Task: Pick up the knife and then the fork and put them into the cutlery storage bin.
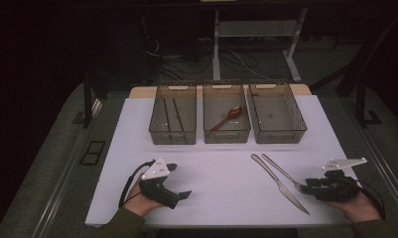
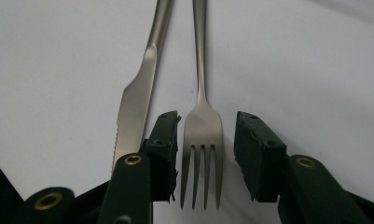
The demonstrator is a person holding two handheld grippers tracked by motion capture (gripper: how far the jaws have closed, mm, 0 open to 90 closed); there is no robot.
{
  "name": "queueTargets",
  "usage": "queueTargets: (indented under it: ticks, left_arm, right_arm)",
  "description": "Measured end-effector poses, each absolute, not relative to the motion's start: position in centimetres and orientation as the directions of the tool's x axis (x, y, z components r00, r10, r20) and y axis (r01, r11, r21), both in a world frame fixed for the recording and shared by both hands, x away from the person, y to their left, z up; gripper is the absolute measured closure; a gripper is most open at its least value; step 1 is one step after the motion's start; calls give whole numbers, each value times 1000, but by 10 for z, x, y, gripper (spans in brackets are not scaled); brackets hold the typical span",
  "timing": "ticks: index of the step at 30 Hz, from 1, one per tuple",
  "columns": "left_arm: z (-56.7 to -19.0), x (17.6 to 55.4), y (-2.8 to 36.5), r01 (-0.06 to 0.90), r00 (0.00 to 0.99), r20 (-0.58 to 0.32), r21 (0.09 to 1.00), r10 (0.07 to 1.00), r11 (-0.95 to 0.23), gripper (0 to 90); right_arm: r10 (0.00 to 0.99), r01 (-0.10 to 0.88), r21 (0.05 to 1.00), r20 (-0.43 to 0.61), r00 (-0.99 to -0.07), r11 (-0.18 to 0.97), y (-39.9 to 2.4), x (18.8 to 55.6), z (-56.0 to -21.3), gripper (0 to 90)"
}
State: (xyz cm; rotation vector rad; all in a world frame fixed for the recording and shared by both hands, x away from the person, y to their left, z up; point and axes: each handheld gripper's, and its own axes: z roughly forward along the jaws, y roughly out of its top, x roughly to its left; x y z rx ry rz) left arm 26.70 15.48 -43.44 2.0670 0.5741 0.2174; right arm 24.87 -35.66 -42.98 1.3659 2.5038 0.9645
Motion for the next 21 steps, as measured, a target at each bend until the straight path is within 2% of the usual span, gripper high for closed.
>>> queueTargets:
  ticks: [9,21]
  left_arm:
    - [-435,267,155,311,876,-70,839,477,-446,0]
    - [-435,267,155,312,878,-76,839,472,-445,0]
  right_arm:
    - [772,711,520,145,-619,472,-331,284,-418,681]
    - [744,722,344,90,-662,600,-294,318,-420,762]
